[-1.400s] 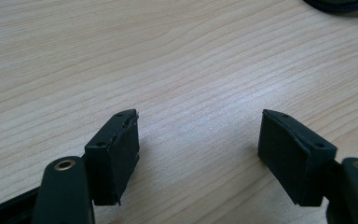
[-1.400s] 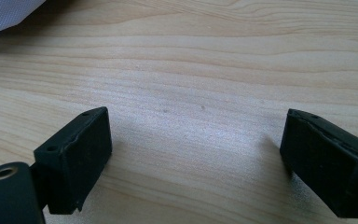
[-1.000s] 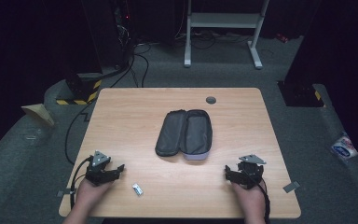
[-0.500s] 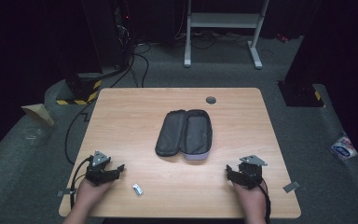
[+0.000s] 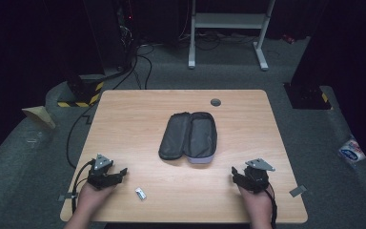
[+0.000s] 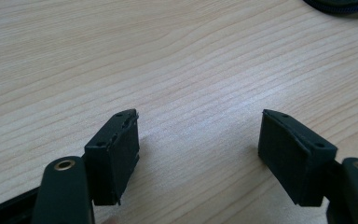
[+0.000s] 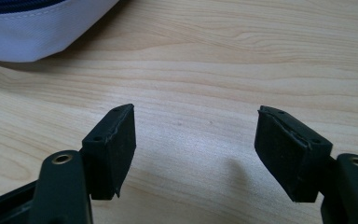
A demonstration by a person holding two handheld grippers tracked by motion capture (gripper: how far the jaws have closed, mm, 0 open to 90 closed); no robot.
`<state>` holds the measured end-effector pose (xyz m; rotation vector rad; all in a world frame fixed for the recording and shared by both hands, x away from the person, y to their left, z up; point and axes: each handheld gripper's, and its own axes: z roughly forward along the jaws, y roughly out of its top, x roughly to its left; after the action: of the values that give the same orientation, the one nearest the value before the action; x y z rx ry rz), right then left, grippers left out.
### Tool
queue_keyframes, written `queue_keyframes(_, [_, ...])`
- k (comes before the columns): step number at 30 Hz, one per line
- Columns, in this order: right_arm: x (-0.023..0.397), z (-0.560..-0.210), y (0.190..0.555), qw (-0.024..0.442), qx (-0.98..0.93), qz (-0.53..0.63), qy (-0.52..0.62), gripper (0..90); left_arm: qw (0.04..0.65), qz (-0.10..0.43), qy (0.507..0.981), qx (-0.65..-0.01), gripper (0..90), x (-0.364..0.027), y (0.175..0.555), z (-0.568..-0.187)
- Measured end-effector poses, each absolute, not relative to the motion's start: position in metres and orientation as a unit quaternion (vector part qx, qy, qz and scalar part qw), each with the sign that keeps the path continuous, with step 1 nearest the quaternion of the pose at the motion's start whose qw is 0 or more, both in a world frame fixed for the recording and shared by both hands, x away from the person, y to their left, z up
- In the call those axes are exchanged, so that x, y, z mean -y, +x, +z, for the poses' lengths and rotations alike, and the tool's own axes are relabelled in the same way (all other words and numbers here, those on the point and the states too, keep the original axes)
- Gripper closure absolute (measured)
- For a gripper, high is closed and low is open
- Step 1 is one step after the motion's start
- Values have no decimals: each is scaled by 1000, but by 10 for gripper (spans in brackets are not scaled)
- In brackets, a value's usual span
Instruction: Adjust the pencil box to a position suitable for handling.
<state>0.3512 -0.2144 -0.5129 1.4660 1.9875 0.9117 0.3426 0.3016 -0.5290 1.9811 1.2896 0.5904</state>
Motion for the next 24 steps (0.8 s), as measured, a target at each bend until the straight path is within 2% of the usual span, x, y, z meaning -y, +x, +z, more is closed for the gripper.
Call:
queue_keyframes(12, [209, -507, 350, 251, -729, 350, 533, 326, 339, 229, 762, -502, 245, -302, 344, -529])
queue_keyframes(24, [195, -501, 349, 258, -737, 360, 511, 347, 336, 230, 761, -505, 237, -302, 344, -529])
